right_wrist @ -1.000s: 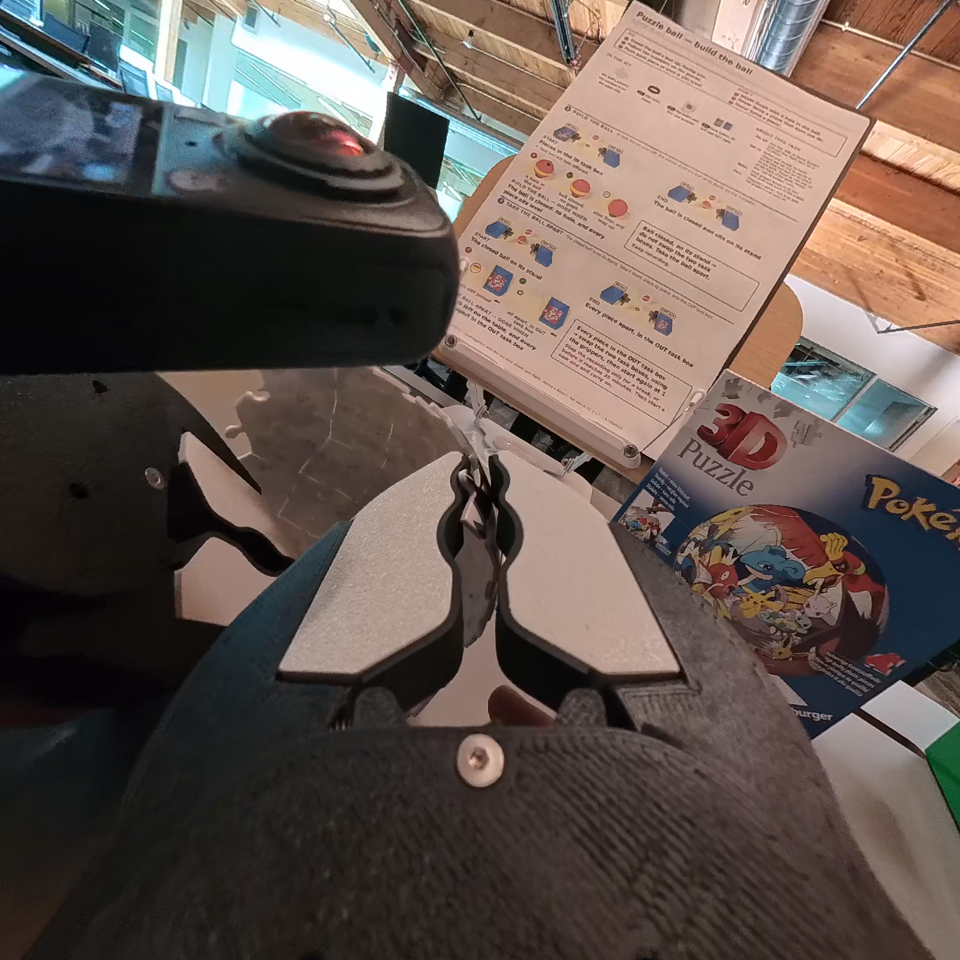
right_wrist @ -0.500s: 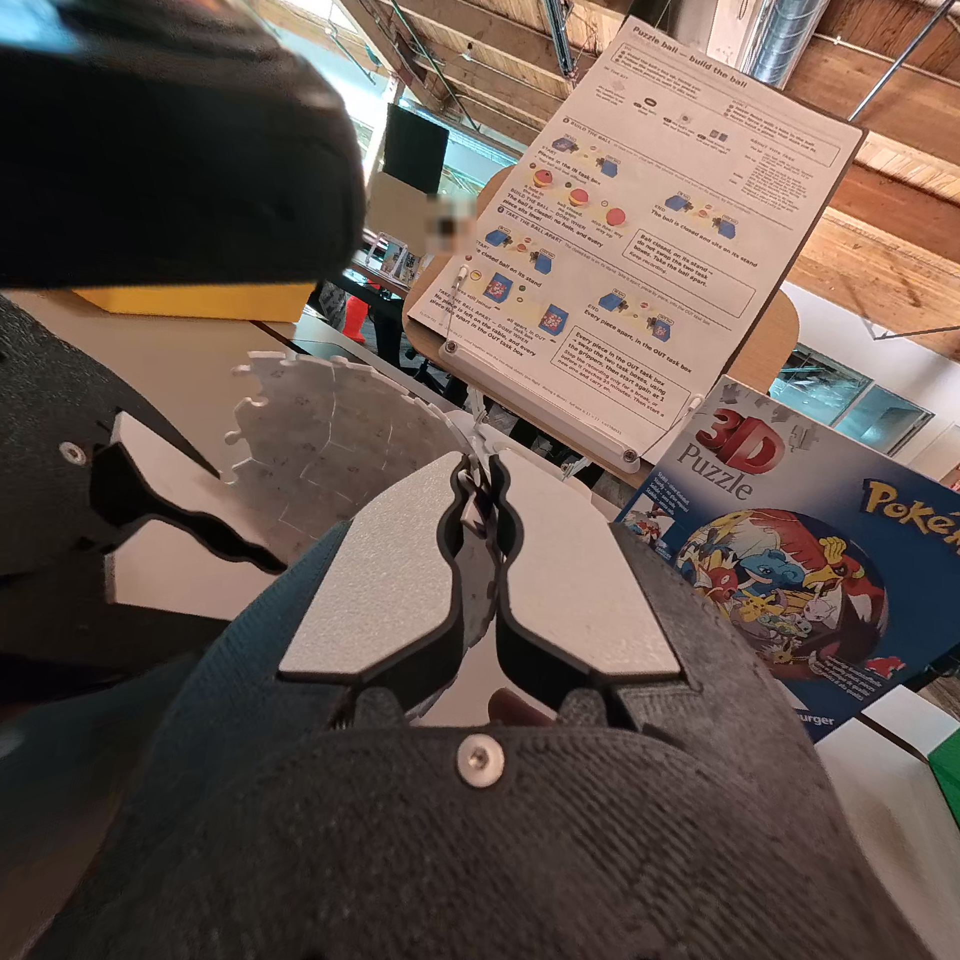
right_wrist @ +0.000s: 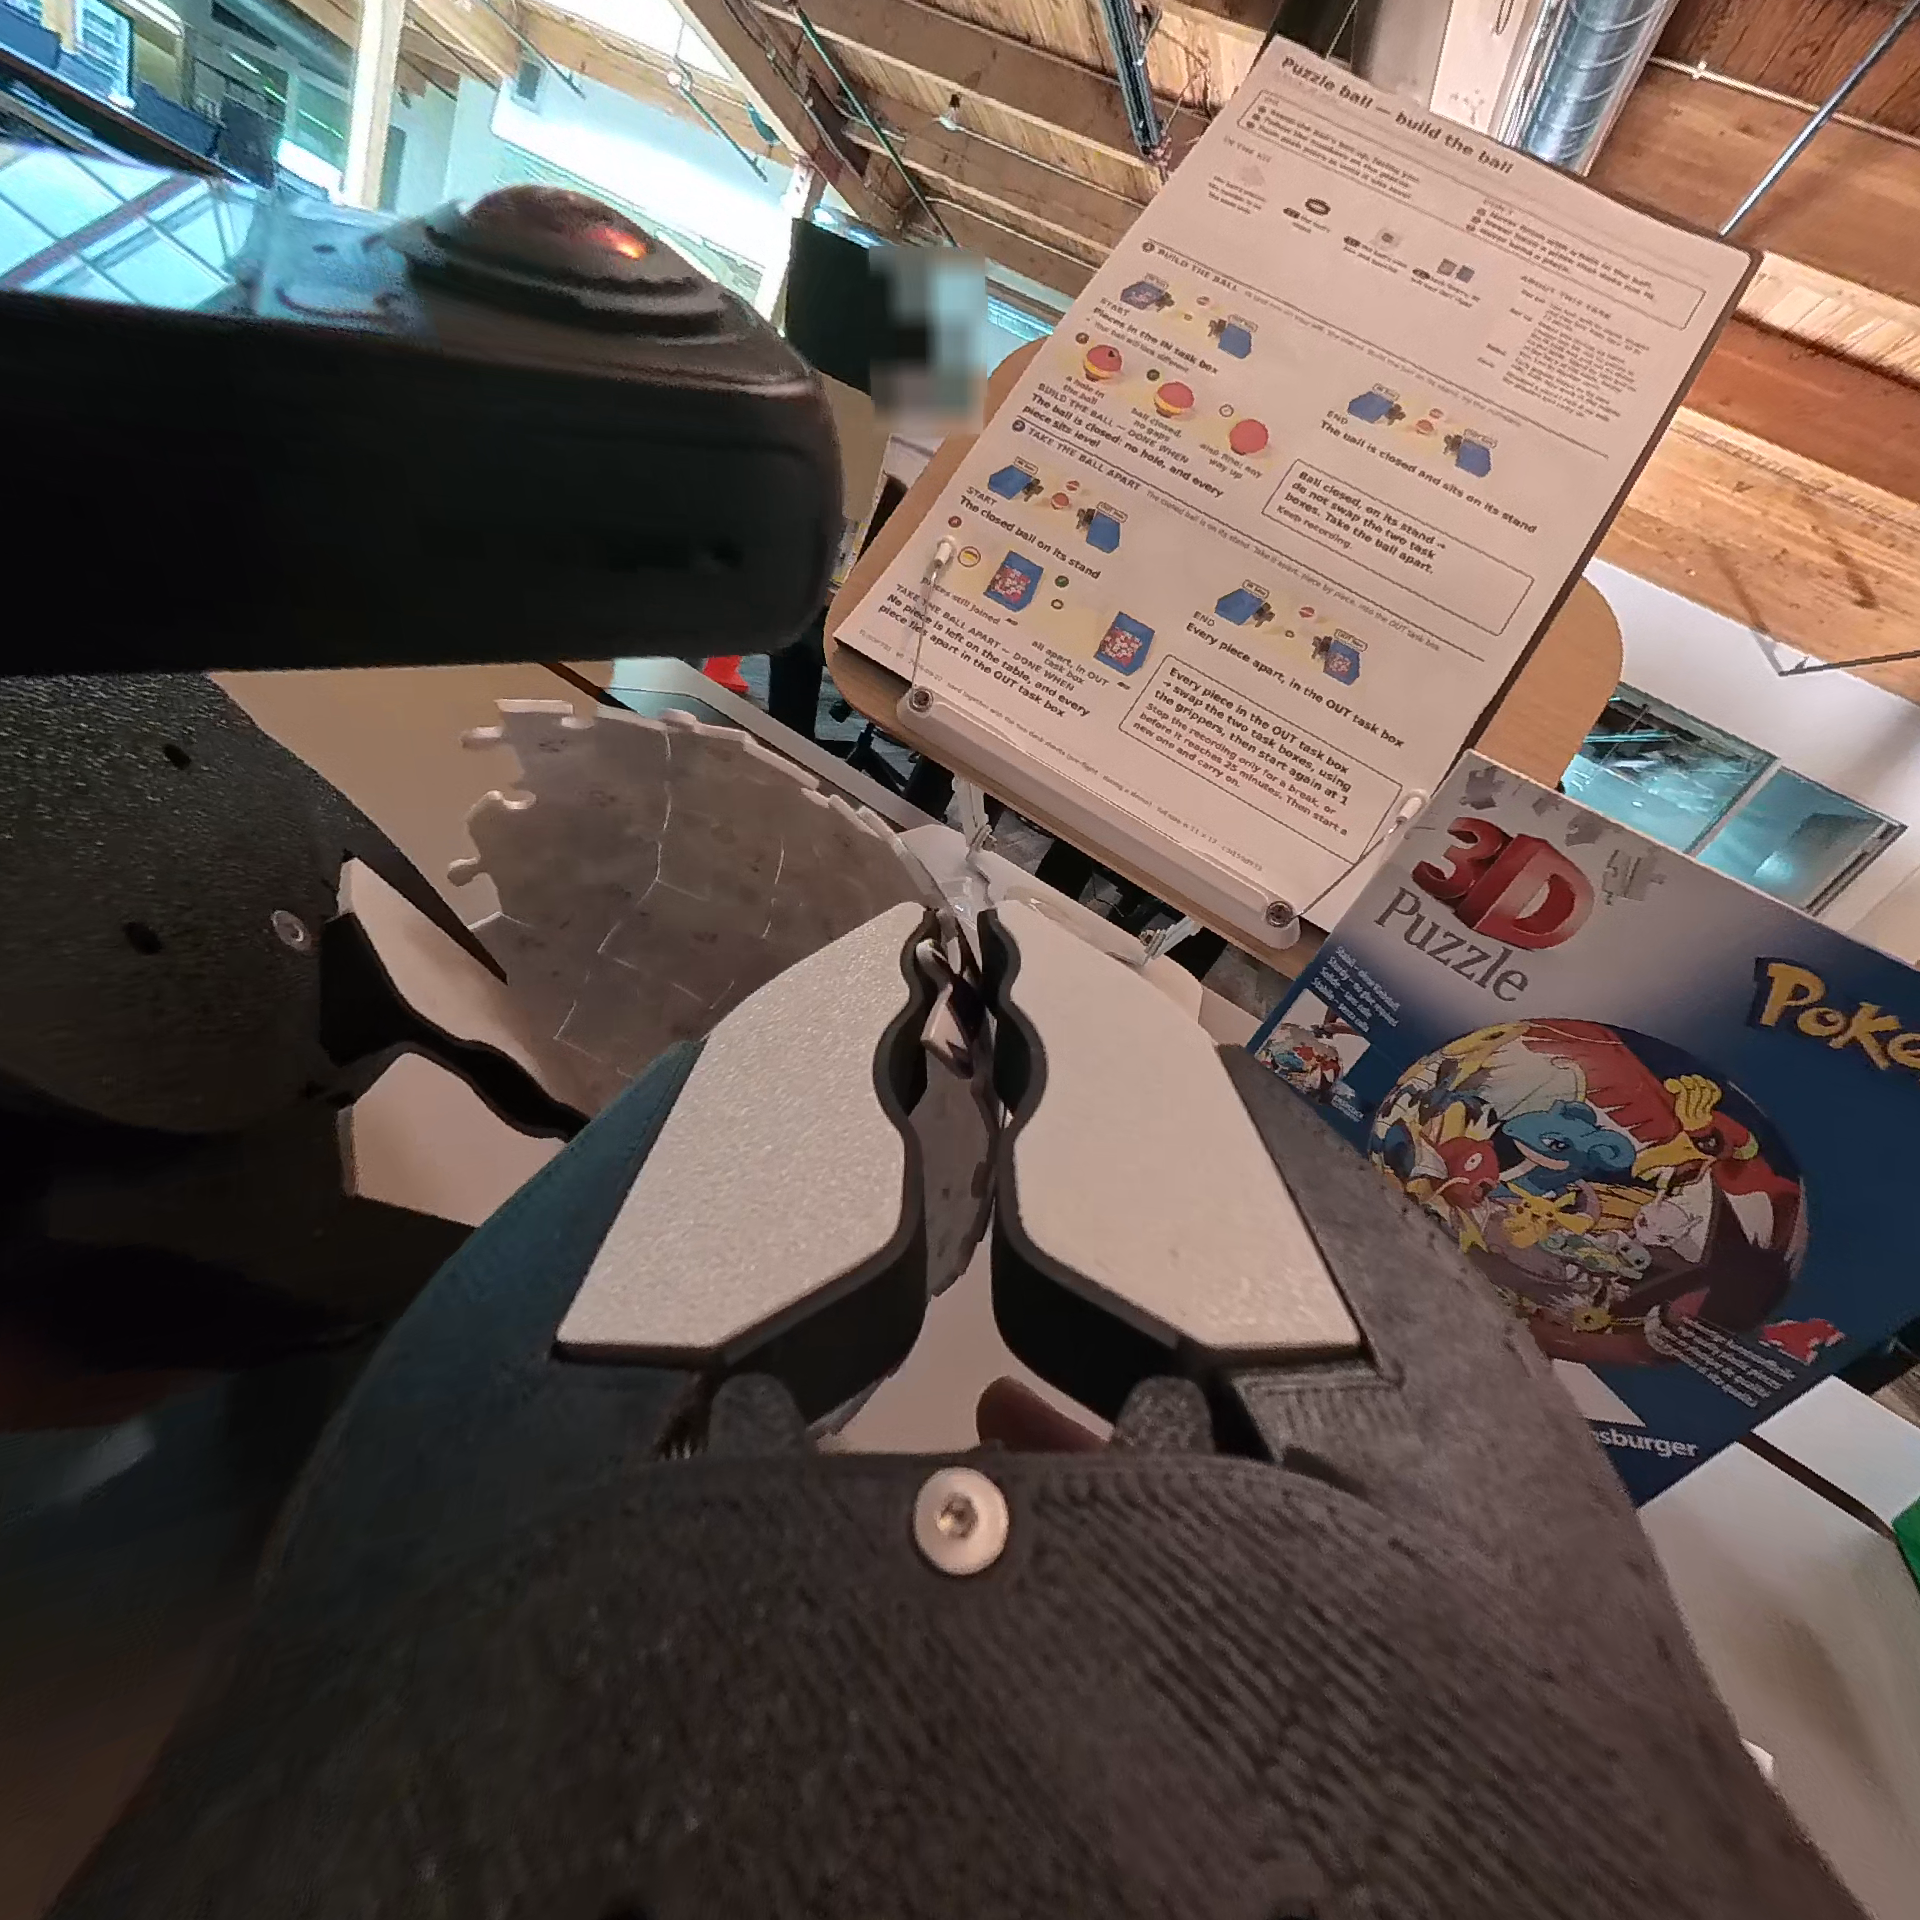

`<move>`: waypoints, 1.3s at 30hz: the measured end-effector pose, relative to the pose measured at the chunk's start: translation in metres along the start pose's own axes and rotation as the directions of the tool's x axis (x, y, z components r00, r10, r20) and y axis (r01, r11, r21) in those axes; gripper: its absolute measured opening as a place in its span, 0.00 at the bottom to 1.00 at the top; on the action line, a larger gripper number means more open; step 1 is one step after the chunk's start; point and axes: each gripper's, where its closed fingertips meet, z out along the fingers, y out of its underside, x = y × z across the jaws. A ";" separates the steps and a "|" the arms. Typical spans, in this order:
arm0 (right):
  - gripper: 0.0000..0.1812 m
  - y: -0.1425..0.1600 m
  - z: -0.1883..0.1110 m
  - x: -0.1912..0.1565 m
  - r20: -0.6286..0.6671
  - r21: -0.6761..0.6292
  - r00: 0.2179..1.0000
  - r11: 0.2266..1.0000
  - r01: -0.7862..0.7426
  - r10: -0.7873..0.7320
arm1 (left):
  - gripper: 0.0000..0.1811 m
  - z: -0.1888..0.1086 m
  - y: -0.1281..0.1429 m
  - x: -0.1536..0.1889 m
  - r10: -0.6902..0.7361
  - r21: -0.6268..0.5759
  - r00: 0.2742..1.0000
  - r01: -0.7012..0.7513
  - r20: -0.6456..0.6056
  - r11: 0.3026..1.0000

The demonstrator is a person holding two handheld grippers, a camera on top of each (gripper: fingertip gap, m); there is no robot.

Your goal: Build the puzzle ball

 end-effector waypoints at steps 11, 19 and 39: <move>0.04 -0.002 0.000 -0.001 -0.002 0.005 1.000 1.000 0.009 -0.009 | 0.07 -0.029 0.022 0.001 -0.181 -0.026 0.983 0.181 -0.005 0.983; 0.05 -0.003 -0.001 -0.002 -0.001 0.011 1.000 1.000 0.013 -0.013 | 0.07 -0.021 0.026 0.005 -0.237 -0.055 0.972 0.236 -0.006 0.970; 0.04 -0.004 -0.001 -0.003 0.004 0.017 1.000 1.000 0.012 -0.012 | 0.08 -0.022 0.017 0.010 -0.291 -0.017 0.957 0.291 -0.014 0.957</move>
